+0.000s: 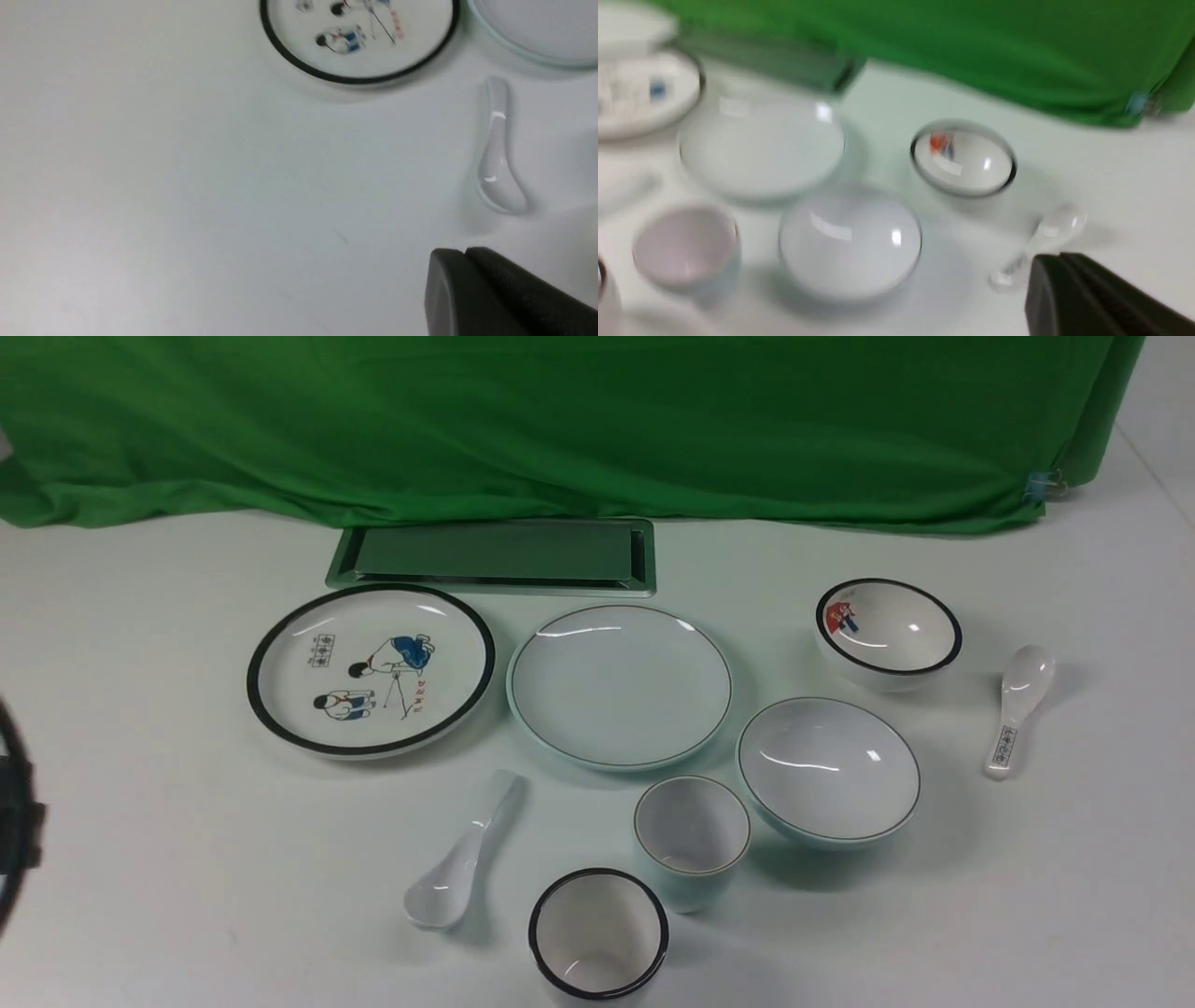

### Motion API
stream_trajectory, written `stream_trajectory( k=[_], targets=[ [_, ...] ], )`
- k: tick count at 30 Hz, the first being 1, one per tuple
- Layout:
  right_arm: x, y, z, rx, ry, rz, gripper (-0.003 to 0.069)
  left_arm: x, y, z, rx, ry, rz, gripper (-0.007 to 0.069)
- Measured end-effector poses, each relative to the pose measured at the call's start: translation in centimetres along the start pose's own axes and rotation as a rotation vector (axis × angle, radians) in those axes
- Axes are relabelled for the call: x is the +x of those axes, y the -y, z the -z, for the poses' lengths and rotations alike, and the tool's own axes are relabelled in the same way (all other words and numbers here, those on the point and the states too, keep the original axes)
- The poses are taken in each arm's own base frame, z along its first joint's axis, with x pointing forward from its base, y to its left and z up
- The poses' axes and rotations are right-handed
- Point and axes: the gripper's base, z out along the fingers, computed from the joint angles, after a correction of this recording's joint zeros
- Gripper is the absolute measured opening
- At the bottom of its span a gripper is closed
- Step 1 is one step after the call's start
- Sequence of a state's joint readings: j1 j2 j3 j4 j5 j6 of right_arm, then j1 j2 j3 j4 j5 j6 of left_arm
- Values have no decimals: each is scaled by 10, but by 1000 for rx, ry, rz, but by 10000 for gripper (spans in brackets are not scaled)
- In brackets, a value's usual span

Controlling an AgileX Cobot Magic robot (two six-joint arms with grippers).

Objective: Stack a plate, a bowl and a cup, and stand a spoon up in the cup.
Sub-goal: Use the right arm to grab a blue rice bowl

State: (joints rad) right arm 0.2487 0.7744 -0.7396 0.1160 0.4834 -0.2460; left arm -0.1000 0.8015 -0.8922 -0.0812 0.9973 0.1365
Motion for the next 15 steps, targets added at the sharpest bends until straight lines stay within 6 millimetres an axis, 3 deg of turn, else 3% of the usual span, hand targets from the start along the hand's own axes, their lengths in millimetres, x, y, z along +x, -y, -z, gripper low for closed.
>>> stream_trajectory(
  k=[1,2,3,6,8,9,10,11,12,15],
  targets=[
    [1,0,0,-4,-12,1,8,-1,2,-1,10,-5,-15,-29],
    [-9,2,-25,-44,-158,49,8,-7,10,-14,53,-39,-69,-29],
    [-8,2,-25,-46,-166,49,8,-8,11,-15,58,-41,-77,-29],
    [-7,2,-80,-111,-387,77,8,-18,30,-38,131,-52,-171,-29],
    [-2,1,-107,-134,-476,68,9,-23,39,-51,157,-58,-201,-29],
    [-3,1,-109,-134,-480,66,10,-23,41,-52,161,-54,-206,-29],
    [-1,1,-131,-144,-535,51,20,-26,47,-62,177,-64,-221,-29],
    [-2,1,-131,-144,-531,52,22,-26,47,-63,178,-65,-223,-29],
    [-2,1,-152,-146,-567,30,60,-28,51,-72,186,-73,-232,-29],
    [-1,1,-183,-140,-589,-6,181,-29,55,-83,191,-95,-239,-29]
  ],
)
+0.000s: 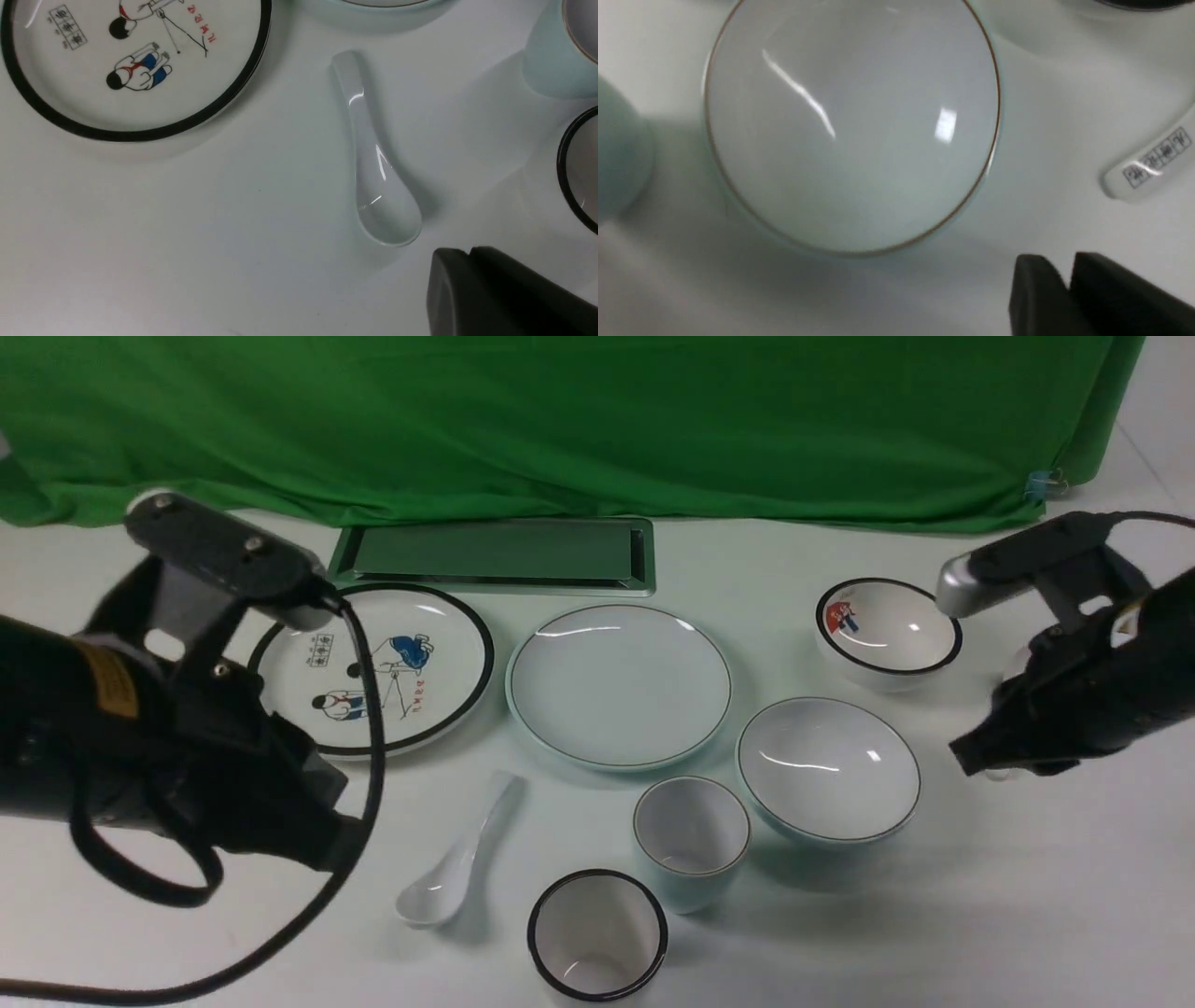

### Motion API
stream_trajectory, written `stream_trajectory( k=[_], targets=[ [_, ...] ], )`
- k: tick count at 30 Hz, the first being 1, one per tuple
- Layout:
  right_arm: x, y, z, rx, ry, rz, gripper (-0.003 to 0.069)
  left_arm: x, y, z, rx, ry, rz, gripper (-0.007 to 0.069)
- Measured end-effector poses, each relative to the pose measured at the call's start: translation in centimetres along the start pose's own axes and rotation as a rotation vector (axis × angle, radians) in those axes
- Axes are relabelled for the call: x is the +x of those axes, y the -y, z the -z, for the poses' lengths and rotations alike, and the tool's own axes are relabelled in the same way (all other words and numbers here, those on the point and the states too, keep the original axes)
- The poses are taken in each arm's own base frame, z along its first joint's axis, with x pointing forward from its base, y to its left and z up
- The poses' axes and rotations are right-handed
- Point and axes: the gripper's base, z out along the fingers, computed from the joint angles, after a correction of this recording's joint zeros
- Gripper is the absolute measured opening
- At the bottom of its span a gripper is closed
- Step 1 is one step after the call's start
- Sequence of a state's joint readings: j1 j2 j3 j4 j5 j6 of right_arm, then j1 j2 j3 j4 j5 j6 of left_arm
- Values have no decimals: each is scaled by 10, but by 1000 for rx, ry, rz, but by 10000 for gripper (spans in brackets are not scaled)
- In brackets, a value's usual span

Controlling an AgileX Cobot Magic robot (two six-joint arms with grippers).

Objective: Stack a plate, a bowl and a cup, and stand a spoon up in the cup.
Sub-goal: Use the right arm to grab a blue rice bowl

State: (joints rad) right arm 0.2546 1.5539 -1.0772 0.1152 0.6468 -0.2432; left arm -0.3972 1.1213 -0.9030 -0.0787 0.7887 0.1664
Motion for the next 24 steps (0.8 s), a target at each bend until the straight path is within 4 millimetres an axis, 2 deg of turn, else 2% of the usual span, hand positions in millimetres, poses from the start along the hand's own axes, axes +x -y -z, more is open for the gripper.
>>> stream_trajectory(
  k=[2,3,6,9,12,15,17,19,21,22,24],
  targets=[
    [-10,2,-18,1,2,-28,293,-2,-1,-6,0,-5,1,-29],
    [-10,2,-20,0,-2,-32,304,-2,-1,-7,-1,-4,1,-29],
    [-19,4,-52,-10,-6,-87,444,-5,-2,-13,-5,5,-1,-29],
    [-18,1,-73,-51,-37,-141,463,-7,-2,-14,-10,28,-1,-29],
    [-15,-2,-86,-78,-67,-162,420,-9,-2,-14,-13,46,-1,-29],
    [-14,-3,-91,-94,-78,-154,232,-11,-3,-14,-17,69,-7,-29],
    [-21,-3,-84,-99,-46,-157,102,-11,-3,-14,-18,72,-17,-29],
    [-27,-3,-75,-102,-19,-146,69,-11,-3,-14,-18,72,-18,-29],
    [-38,-1,-57,-91,31,-117,69,-11,-3,-14,-18,72,-22,-29],
    [-39,0,-56,-90,34,-115,69,-11,-3,-14,-18,72,-22,-29],
    [-57,1,-31,-85,100,-91,69,-11,-3,-14,-20,71,-24,-29]
  ],
)
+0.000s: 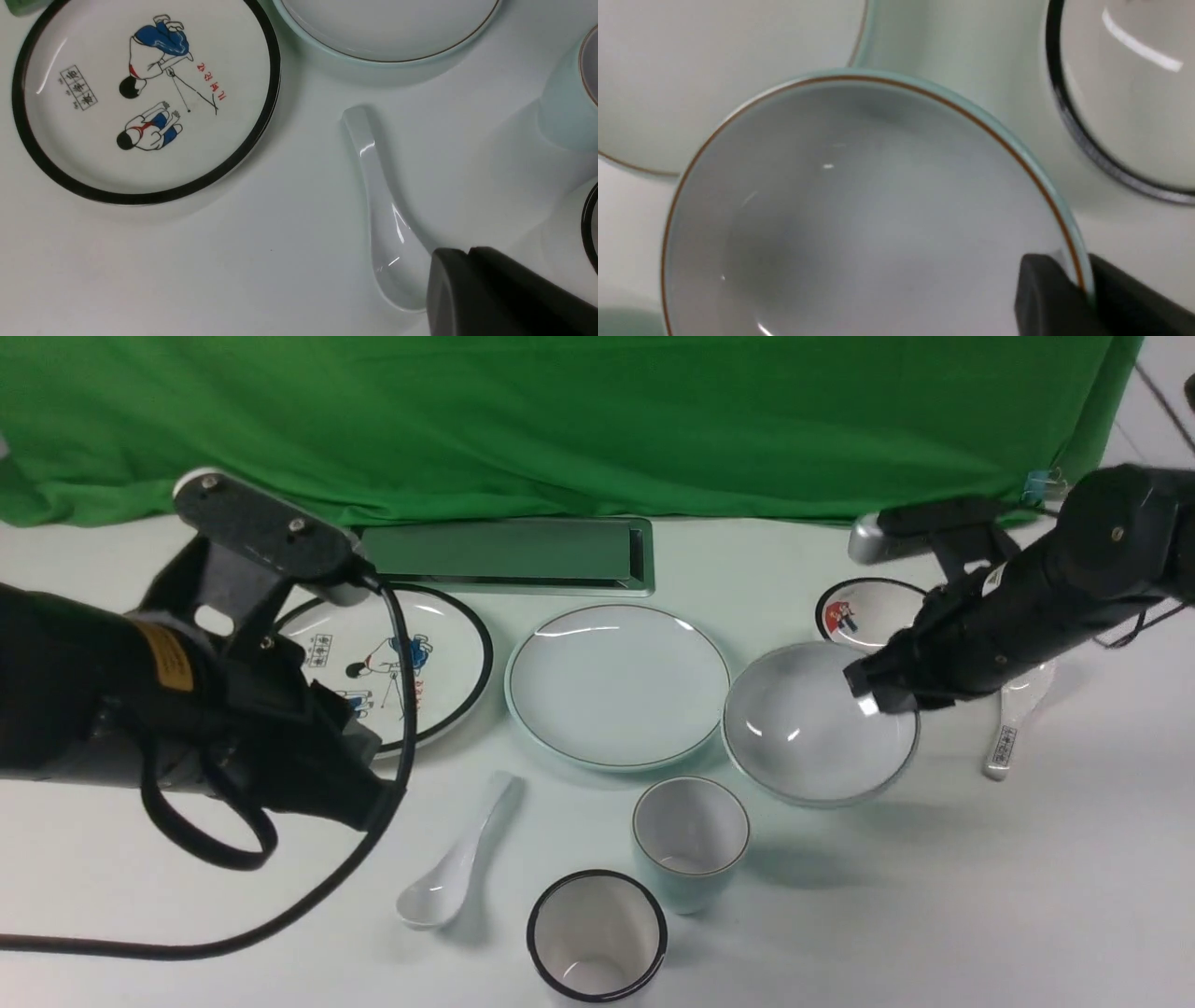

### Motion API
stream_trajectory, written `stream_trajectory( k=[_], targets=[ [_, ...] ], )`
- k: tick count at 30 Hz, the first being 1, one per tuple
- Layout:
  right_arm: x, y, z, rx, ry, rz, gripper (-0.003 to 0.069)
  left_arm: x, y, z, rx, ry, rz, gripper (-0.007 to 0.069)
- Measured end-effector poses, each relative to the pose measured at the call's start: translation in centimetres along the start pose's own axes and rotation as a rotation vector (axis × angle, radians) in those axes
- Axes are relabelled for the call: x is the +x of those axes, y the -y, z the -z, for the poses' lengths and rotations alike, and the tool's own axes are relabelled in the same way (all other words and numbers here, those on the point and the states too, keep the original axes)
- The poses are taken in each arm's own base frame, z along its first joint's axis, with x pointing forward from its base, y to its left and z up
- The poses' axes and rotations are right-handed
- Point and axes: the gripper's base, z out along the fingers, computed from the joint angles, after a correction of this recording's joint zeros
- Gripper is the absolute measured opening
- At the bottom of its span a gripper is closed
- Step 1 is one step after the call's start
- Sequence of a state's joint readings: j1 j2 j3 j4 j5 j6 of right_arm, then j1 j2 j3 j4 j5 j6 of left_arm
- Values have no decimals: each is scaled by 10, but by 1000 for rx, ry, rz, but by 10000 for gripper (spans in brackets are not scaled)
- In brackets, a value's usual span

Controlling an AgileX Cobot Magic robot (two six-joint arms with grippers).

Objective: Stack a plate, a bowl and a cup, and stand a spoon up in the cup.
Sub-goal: Use the right arm to grab a blue rice bowl, then use the right arm to put the blue rice bowl into the blue large plate in the middle

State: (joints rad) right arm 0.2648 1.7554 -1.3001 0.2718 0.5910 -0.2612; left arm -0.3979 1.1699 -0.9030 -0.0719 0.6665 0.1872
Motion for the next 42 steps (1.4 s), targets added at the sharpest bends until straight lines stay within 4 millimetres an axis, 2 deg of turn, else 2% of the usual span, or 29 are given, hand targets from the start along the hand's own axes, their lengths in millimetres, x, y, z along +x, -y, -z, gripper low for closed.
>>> stream_trajectory(
  k=[1,4,5,7,9,10,13,14,15,16,19,24,29,32,35,36,37,38,42],
  targets=[
    [-4,0,3,1,13,5,69,0,0,0,0,0,0,-29],
    [-33,-12,26,-9,112,57,69,-1,0,0,-3,7,-3,-29],
    [-47,-22,31,-20,154,85,69,-1,0,0,-5,15,-3,-29],
    [-64,-36,30,-42,193,114,69,-2,-1,0,-8,27,-3,-29],
    [-71,-45,24,-57,199,120,69,-3,-1,0,-9,29,-5,-29],
    [-78,-55,10,-75,192,115,69,-3,-1,0,-12,32,-8,-29],
    [-84,-68,-18,-99,163,109,69,-3,-2,0,-20,30,-19,-29],
    [-85,-70,-34,-104,144,96,69,-3,-2,0,-22,30,-22,-29],
    [-85,-71,-34,-105,144,95,69,-3,-2,0,-22,30,-23,-29],
    [-86,-71,-50,-107,123,76,69,-3,-2,0,-23,30,-24,-29],
    [-84,-71,-74,-108,91,32,69,-3,-2,0,-24,29,-26,-29],
    [-78,-70,-97,-106,64,-24,69,-3,-3,0,-38,28,-44,-29],
    [-75,-70,-105,-104,56,-35,95,-3,-4,0,-42,30,-50,-29],
    [-78,-70,-103,-103,69,-34,184,-3,-4,0,-44,30,-52,-29],
    [-82,-71,-98,-108,49,-23,346,-3,-4,0,-50,29,-60,-29],
    [-81,-71,-98,-109,41,-20,346,-3,-4,0,-50,29,-60,-29],
    [-83,-72,-91,-117,6,13,428,-3,-4,0,-49,27,-59,-29],
    [-84,-73,-85,-125,-28,47,472,-2,-4,0,-49,25,-59,-29],
    [-85,-76,-49,-168,-178,194,558,-2,-4,0,-48,20,-58,-29]
  ],
)
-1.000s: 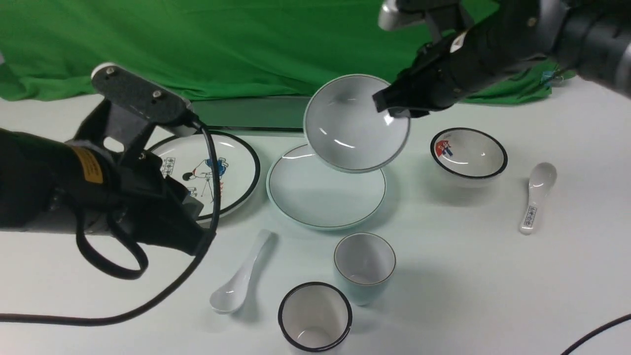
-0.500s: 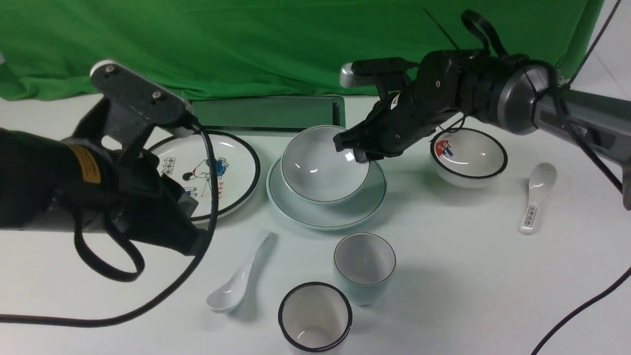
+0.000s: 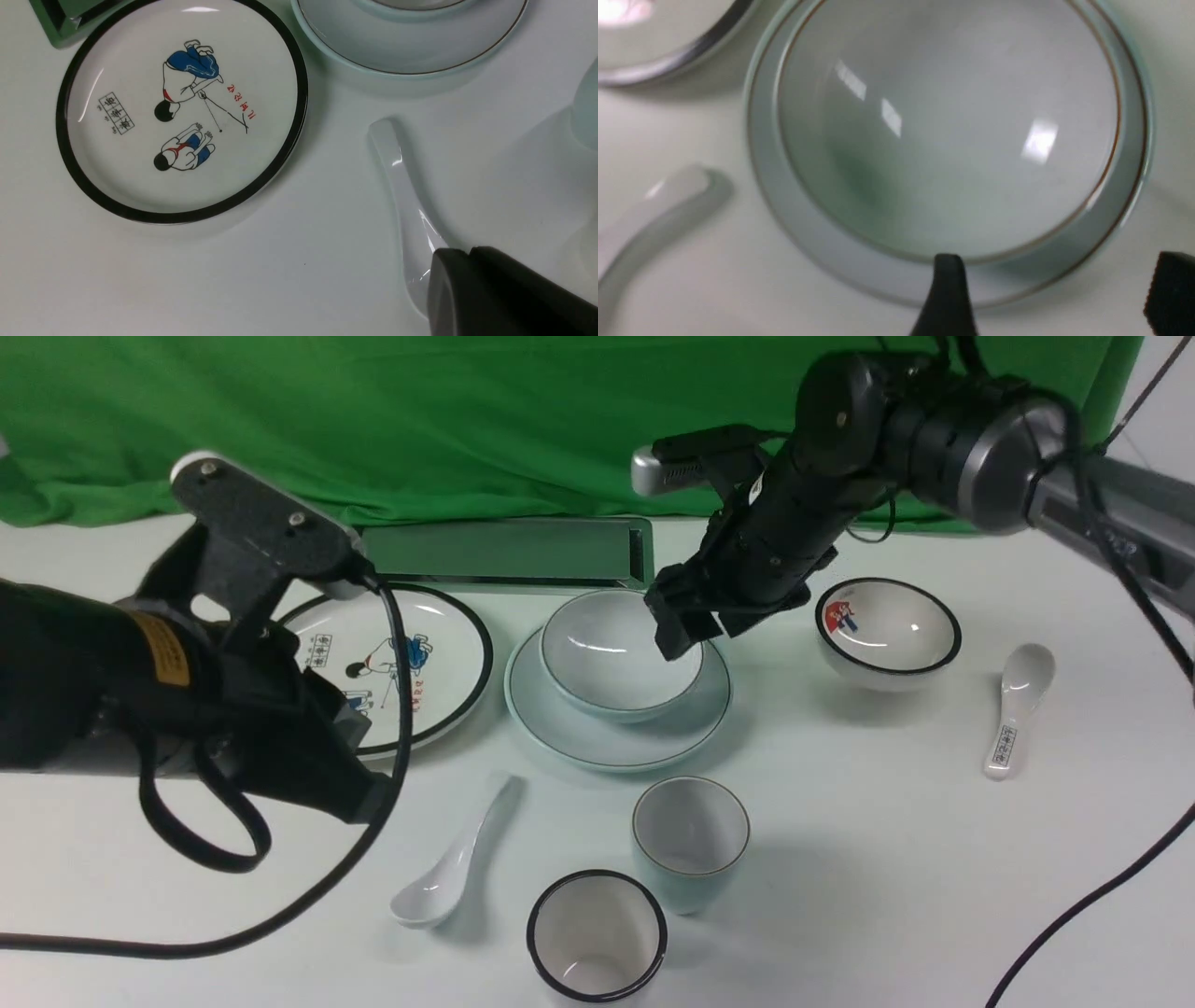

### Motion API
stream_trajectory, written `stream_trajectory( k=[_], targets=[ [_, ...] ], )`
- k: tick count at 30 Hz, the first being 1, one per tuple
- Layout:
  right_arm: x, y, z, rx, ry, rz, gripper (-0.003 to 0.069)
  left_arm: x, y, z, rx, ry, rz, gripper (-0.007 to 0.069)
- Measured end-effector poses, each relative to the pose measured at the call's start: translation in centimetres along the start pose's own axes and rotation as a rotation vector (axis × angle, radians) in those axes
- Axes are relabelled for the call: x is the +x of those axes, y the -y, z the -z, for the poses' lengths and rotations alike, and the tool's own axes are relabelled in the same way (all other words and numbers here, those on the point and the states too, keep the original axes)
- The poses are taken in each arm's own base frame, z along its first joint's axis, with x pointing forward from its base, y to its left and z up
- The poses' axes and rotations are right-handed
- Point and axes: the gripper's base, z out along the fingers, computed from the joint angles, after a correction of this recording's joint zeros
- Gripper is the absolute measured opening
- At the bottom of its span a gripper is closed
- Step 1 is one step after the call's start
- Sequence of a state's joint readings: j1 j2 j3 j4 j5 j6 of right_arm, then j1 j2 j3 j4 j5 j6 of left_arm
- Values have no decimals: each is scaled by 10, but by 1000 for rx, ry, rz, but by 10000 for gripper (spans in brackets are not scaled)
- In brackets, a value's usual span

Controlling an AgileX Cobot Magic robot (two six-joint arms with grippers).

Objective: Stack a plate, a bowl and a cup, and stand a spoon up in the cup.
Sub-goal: Use the right arm to put the blue rice bowl into the blue large plate in the middle, then use the right arm to grab a blue teacup

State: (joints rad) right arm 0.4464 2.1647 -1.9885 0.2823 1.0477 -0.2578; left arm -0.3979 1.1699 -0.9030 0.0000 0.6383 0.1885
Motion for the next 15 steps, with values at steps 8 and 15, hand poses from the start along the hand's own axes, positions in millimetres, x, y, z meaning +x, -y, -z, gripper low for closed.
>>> stream_trajectory(
  k=[8,15],
  targets=[
    [26,-31,22,-51,-159,121,571,0,0,0,0,2,0,-29],
    [51,-62,-13,-32,-283,247,571,-1,0,0,-1,7,-1,-29]
  ],
)
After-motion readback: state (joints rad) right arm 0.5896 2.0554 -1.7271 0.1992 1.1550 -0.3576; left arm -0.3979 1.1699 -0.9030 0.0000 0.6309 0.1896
